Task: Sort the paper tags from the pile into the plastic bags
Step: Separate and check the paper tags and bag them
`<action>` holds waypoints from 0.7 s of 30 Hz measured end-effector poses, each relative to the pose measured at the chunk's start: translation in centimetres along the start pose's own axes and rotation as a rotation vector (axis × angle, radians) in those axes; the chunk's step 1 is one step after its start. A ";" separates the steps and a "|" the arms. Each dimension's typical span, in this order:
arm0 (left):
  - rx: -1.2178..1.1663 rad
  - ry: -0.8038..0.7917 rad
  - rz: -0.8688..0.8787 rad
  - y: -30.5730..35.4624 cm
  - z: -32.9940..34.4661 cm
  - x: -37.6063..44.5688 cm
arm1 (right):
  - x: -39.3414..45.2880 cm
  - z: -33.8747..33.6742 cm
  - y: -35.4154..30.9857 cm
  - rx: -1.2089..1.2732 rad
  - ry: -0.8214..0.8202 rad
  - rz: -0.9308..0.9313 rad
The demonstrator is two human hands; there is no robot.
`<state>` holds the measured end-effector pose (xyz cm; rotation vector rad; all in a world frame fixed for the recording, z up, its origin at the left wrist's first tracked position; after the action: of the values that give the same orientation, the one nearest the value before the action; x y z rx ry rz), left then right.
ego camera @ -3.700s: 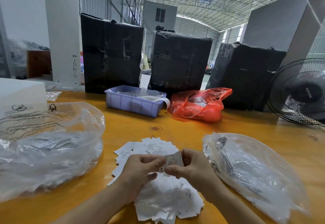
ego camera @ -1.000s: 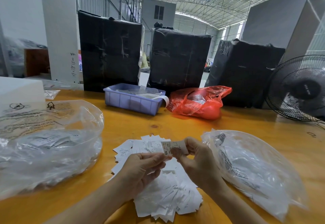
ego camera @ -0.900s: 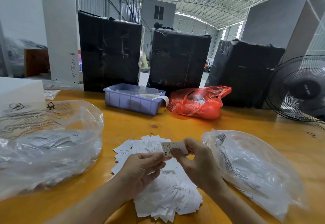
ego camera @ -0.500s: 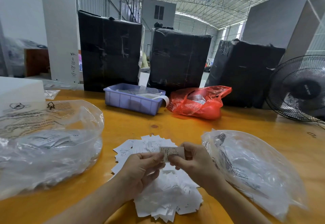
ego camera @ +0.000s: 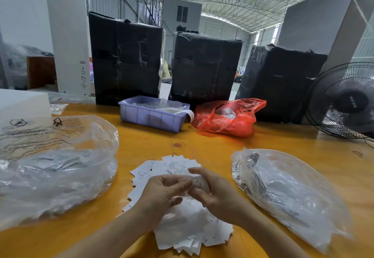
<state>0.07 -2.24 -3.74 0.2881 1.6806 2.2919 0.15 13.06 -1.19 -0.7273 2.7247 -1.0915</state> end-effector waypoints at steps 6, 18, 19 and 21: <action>0.027 0.010 0.042 -0.2 0.5 -0.1 | 0.0 0.1 -0.4 0.140 0.000 -0.008; -0.052 0.254 0.163 -0.3 0.2 0.1 | 0.0 2.1 -1.0 0.157 0.201 -0.082; -0.040 0.247 0.158 -0.3 0.3 0.0 | 0.0 1.9 -0.9 0.192 0.197 -0.072; -0.043 0.239 0.132 -0.2 0.4 0.1 | 0.0 1.4 -0.6 0.293 0.184 -0.032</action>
<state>0.11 -1.79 -3.82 0.1226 1.7679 2.5429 0.80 11.82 -1.78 -0.6554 2.6154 -1.5939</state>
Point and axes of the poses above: each hand's wrist, its own x-axis towards the middle knuckle, its own z-axis out of the palm, y = z × x, the point moved 1 cm from there along x, towards the middle knuckle, and after that the axes turned 10 degrees about -y, right-handed, at the moved point
